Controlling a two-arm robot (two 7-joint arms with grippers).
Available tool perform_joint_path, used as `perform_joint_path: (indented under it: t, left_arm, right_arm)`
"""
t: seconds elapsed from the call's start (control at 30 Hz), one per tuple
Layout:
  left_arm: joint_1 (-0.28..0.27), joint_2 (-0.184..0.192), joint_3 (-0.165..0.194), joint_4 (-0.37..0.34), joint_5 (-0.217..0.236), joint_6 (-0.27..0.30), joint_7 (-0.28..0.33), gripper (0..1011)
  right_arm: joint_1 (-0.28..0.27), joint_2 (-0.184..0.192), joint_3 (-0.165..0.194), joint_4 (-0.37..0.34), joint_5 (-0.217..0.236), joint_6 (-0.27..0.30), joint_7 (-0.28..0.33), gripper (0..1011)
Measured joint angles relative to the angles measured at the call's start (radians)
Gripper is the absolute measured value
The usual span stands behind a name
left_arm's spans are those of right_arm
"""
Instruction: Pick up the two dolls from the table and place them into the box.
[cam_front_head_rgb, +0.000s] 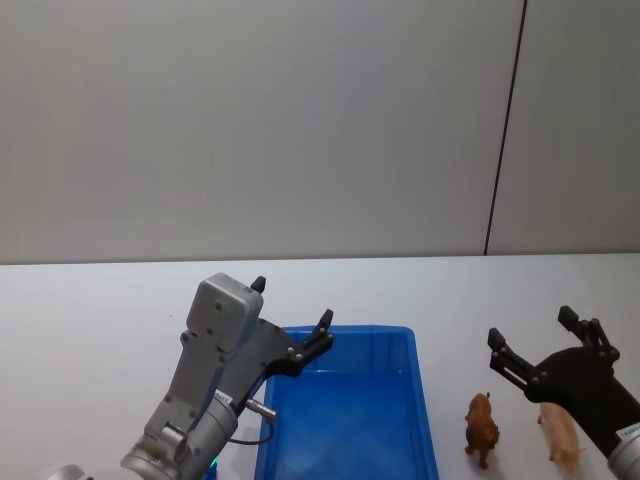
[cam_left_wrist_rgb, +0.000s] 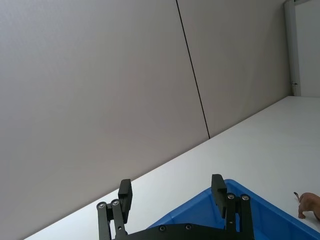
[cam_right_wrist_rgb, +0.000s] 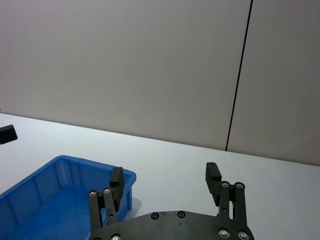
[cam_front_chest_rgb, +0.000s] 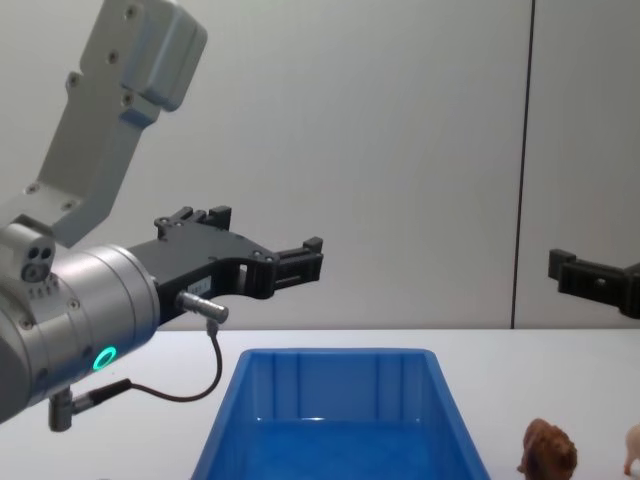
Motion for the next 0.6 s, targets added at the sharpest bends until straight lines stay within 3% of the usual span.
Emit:
perform_joint_path:
  t: [0.6]
  left_arm:
    - [0.0, 0.0, 0.0, 0.0, 0.0, 0.0, 0.0, 1001]
  right_arm:
    - [0.0, 0.0, 0.0, 0.0, 0.0, 0.0, 0.0, 1001]
